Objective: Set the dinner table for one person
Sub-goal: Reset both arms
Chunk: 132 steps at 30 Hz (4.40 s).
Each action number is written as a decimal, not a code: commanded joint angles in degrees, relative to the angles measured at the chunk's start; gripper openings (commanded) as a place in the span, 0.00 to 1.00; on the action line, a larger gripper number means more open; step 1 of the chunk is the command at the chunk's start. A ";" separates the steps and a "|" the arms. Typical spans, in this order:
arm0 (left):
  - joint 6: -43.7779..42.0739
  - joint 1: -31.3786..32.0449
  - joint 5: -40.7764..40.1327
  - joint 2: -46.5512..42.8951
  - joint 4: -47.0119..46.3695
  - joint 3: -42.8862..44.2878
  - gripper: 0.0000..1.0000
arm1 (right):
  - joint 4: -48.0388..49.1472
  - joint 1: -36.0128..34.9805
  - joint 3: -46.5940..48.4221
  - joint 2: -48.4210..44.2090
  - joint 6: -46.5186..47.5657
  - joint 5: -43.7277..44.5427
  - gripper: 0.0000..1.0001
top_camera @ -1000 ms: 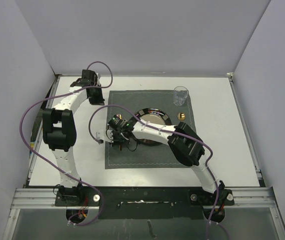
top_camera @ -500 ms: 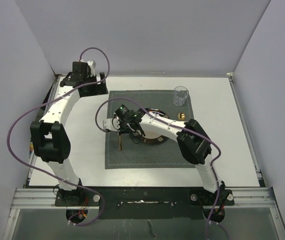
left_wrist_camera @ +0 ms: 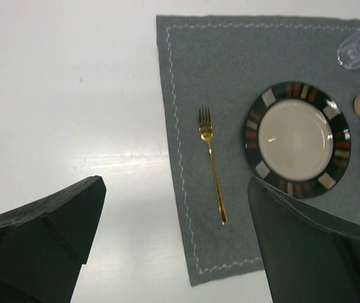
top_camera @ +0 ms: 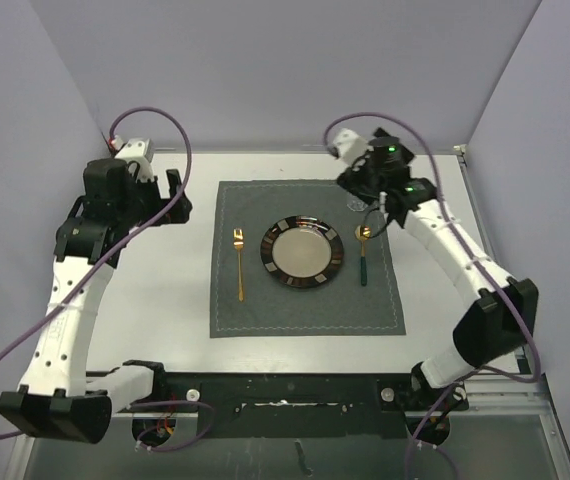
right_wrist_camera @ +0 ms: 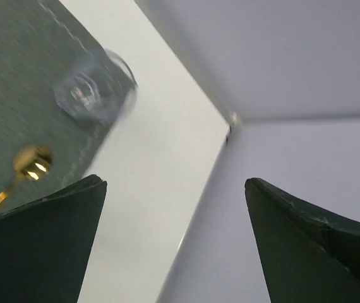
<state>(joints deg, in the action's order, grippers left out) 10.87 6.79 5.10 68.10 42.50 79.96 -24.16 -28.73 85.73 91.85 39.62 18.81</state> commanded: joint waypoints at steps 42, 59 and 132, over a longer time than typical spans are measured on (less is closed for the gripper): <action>-11.73 1.50 -7.61 -12.45 -14.32 -27.69 0.87 | 8.04 35.22 -23.04 -11.32 -24.94 -23.06 0.82; -16.95 -10.12 10.43 -0.81 -61.17 -50.36 0.91 | 38.93 38.01 -42.25 -9.16 -33.63 -35.18 0.82; -12.19 -6.26 -3.08 23.84 -97.88 -59.66 0.98 | 75.75 27.68 -62.86 1.25 -36.01 -21.70 0.98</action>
<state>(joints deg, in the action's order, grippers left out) -1.93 0.71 2.28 91.02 -53.30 18.26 49.12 -1.17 21.54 93.49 4.01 -3.60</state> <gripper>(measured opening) 0.979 0.979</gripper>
